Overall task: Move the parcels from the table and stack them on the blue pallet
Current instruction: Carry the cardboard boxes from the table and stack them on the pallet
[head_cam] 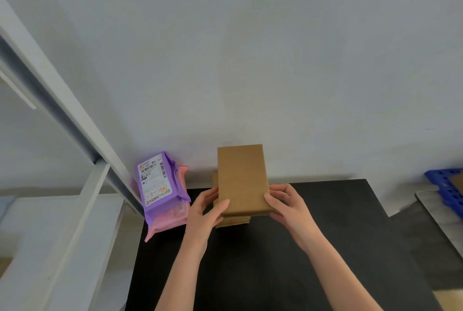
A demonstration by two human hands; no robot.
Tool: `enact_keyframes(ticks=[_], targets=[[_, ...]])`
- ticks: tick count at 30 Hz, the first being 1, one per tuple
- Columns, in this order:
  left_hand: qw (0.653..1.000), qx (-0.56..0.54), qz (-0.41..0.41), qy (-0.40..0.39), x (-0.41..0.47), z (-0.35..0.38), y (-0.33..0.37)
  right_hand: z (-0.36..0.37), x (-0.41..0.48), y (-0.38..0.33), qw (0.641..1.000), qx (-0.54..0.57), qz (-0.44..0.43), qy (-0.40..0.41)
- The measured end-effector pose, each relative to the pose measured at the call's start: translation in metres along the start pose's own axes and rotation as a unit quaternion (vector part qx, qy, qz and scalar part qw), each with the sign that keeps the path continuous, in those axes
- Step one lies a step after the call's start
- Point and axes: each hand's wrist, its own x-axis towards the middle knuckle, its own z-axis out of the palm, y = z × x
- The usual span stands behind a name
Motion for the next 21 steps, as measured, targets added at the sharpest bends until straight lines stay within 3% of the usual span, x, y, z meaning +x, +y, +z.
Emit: enact_keyframes(ticks=[6, 11, 16, 21], targets=[[0.997, -0.001, 0.006, -0.077, -0.016, 0.009, 0.002, -0.023, -0.034, -0.006, 0.999, 0.046, -0.020, 0.002], [0.989, -0.027, -0.040, -0.139, -0.018, 0.024, -0.010, -0.028, -0.064, -0.004, 0.995, -0.010, -0.041, 0.089], [0.983, 0.071, -0.043, -0.161, -0.030, 0.057, -0.033, -0.032, -0.093, 0.008, 0.972, -0.133, -0.033, 0.191], [0.966, 0.174, -0.025, -0.188, -0.049, 0.085, -0.051, -0.055, -0.127, 0.027, 0.951, -0.156, -0.018, 0.266]])
